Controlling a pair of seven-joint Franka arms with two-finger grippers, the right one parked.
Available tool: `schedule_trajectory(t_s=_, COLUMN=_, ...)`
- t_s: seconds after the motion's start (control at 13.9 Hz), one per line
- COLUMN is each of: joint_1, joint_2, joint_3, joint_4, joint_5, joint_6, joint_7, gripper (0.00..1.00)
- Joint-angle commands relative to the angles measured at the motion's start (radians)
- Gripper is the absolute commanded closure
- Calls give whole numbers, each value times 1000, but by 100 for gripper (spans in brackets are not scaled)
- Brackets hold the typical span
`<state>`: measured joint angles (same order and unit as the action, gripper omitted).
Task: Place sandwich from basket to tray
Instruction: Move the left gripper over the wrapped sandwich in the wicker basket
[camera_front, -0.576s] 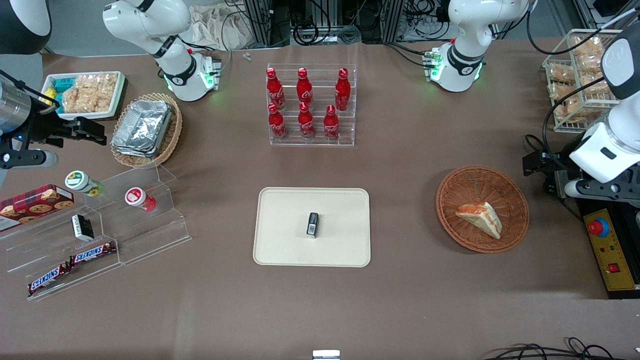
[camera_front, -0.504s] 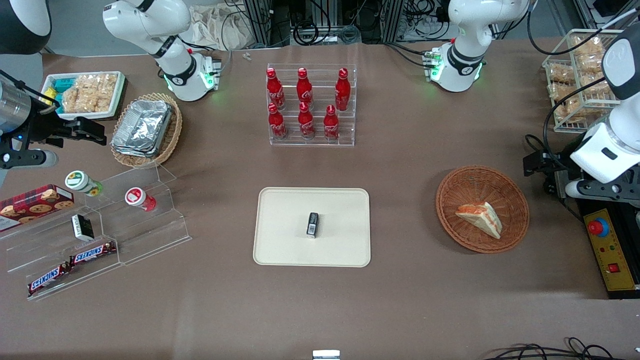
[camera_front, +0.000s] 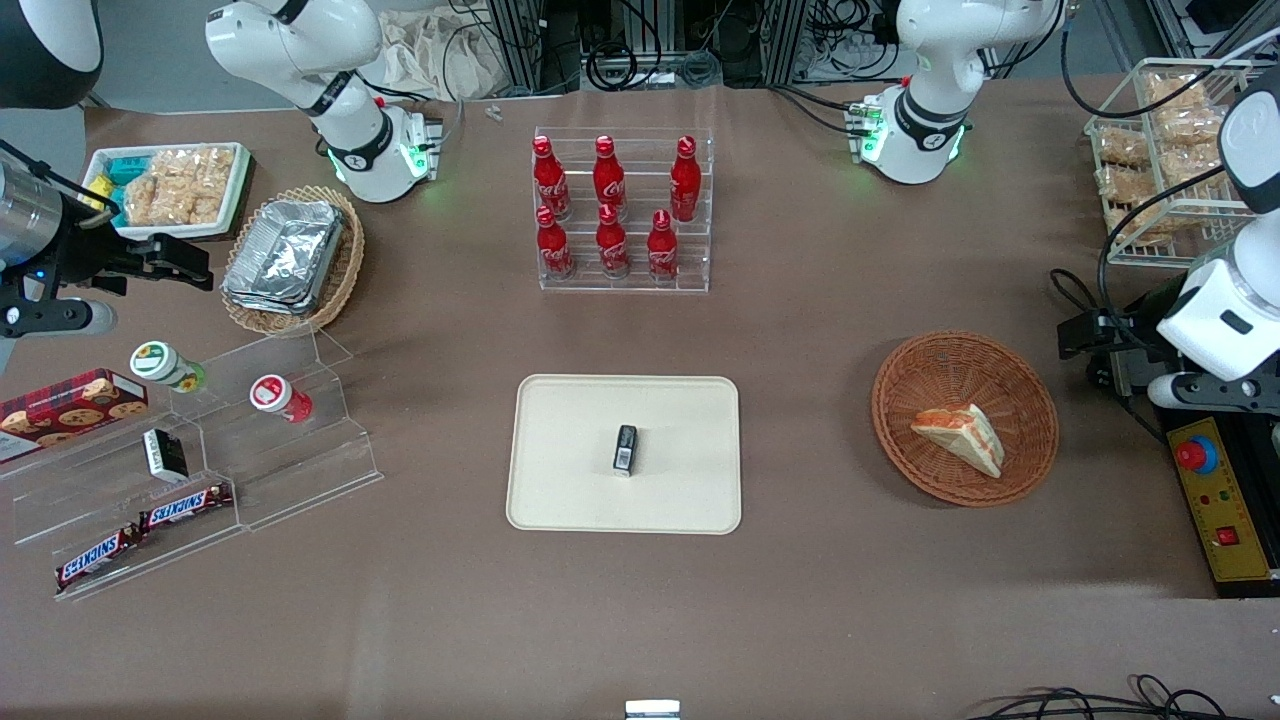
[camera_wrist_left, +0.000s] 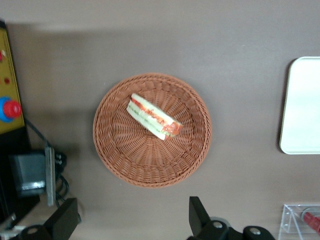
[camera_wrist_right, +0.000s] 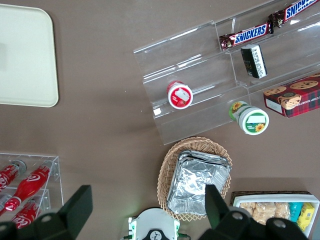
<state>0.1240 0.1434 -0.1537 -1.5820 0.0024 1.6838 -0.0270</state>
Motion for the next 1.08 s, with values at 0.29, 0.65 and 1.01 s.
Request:
schedule_trajectory(t_s=0.29, joint_1=5, joint_2=2, joint_3=77, joint_4=-165, joint_5=-71, joint_6=158, joint_7=-158, gripper=0)
schedule_trajectory(t_s=0.65, joint_1=-4, joint_2=-4, joint_3=74, joint_4=-358, joint_5=-59, joint_6=410, joint_7=-491, gripper=0)
schedule_trajectory(t_s=1.01, joint_1=-29, joint_2=77, joint_3=48, joint_4=-386, joint_5=3, joint_6=534, joint_7=-888, gripper=0)
